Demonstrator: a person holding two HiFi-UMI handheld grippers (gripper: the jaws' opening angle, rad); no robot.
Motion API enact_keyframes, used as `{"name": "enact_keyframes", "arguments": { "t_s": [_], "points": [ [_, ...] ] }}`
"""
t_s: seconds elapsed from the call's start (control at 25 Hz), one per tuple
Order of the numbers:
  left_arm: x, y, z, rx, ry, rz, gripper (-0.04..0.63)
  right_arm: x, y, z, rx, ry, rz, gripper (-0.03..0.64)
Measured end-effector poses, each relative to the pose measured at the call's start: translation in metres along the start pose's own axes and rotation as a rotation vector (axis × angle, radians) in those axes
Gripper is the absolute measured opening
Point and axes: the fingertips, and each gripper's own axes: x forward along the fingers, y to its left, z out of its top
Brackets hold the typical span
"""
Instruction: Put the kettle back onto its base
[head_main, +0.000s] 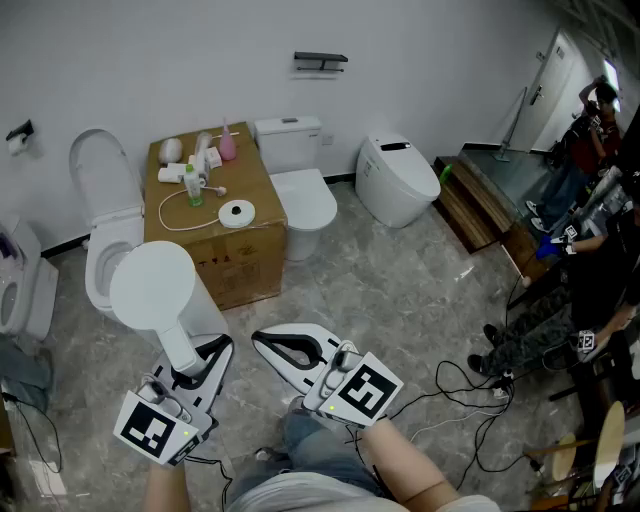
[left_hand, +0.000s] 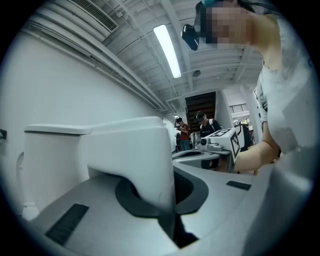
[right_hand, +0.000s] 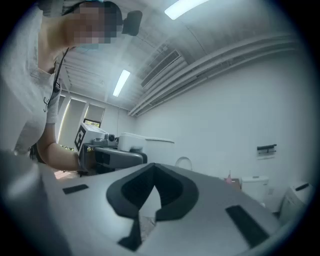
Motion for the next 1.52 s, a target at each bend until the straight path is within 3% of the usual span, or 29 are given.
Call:
{"name": "enact_keyframes", "arguments": {
  "t_s": [0.52,0.76,1.04,1.32,1.52],
  "points": [
    [-0.005,0.000,0.003,0.034,0.002,-0.014,0.015,0.006,0.002,0.003,-0.012,-0.012,-0.008,0.008],
    [0.008,0.014,-0.001,0.021,0.018,-0.014,0.015,0.008,-0.017,0.005,0.052,-0.077,0.012,0.008],
    [0.046,0.043,-0.001,0.024,0.019,0.007,0.015,0.023,-0.068,0.001,0.023,-0.060,0.017,0.008],
    [0.098,0.077,0.005,0.036,0.004,0.083,0.015,0.030,-0.128,-0.004,0.002,-0.047,0.077,0.008],
    [0.127,0.092,0.006,0.029,0.010,0.111,0.015,0.026,-0.166,-0.006,0.010,-0.066,0.074,0.008]
  ]
}}
